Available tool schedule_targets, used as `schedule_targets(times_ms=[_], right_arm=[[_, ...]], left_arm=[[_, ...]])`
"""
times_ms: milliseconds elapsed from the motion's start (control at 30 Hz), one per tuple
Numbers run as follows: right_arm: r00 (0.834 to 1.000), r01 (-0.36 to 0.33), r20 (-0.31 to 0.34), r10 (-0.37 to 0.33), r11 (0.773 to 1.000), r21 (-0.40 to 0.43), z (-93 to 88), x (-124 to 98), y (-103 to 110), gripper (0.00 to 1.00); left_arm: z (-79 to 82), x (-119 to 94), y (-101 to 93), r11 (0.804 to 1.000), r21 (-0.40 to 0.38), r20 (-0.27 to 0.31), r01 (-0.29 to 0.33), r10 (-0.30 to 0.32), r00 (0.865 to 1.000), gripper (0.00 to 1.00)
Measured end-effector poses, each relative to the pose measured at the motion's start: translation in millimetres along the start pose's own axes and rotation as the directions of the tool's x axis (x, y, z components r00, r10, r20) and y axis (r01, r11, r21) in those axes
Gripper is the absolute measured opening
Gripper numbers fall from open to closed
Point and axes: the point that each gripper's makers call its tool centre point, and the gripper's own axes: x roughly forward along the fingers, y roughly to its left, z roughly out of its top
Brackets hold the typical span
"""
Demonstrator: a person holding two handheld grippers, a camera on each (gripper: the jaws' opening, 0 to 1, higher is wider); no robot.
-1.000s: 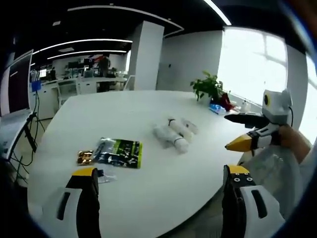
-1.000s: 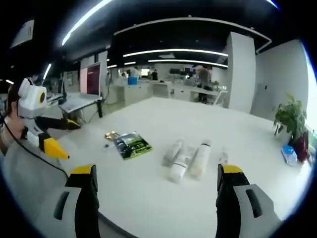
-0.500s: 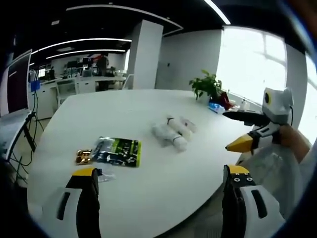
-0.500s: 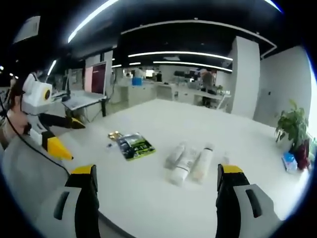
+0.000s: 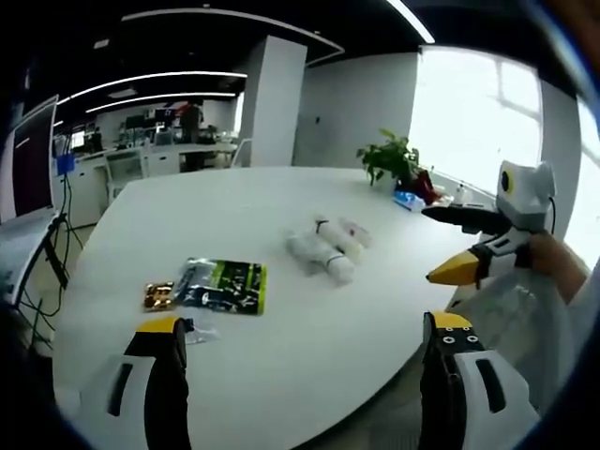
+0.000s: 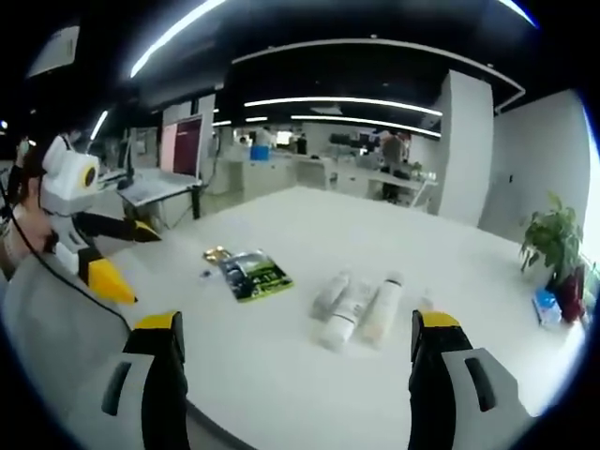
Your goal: Arrange the skincare products in the storage area until every visible bottle or jar stands upright without overlapping.
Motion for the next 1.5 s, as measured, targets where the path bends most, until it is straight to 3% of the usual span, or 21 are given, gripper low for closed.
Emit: schedule_targets(times_ms=[267,400,567,700,867,1033,1267,1433,1500], right_arm=[[1.0,0.024,-0.015,-0.024,1.0,-0.011,-2.9,-0.5,-4.9,1.0],[1.0,0.012,-0.009,-0.011,0.999,0.036,-2.2,-2.5,-5.4,1.0],[0.999,0.014,-0.03,-0.014,1.0,-0.002,-3.7,-1.4,-12.4,1.0],[0.999,-0.026,-0.03,0.026,1.0,0.001,-2.2,1.2,-15.9,0.99],[0.995,-0.054,-0.087,0.05,0.997,-0.05,-13.1,7.1,-22.7,0.98],[0.99,-0.107,-0.092,0.102,0.993,-0.053,-8.7,12.8,-28.0,0.9],[0.992,-0.089,-0.09,0.087,0.996,-0.013,-14.3,18.6,-52.5,0.86],[0.989,-0.069,-0.126,0.07,0.998,0.012,-22.1,21.5,-71.3,0.84],[0.977,-0.068,-0.203,0.07,0.998,0.018,-30.1,19.8,-77.4,0.83]], left_arm=[[3.0,-0.5,-2.3,1.0,0.007,0.01,0.008,-0.008,1.0,0.98],[4.2,-0.7,-2.4,1.0,0.009,0.014,0.007,-0.007,1.0,0.98],[5.1,-0.9,0.0,1.0,-0.006,0.019,0.001,-0.001,1.0,0.98],[5.9,-1.0,1.0,1.0,-0.007,0.023,-0.003,0.003,1.0,0.98],[5.8,-0.5,-0.4,1.0,0.0,0.021,-0.001,0.001,1.0,0.98],[6.4,-0.2,-2.7,1.0,0.005,0.023,0.008,-0.008,1.0,0.98],[6.9,-0.4,-3.9,1.0,0.011,0.025,0.014,-0.014,1.0,0.98],[6.3,-0.1,-4.0,1.0,0.007,0.023,0.017,-0.018,1.0,0.98],[5.5,0.4,-5.6,1.0,0.011,0.019,0.024,-0.025,1.0,0.98]])
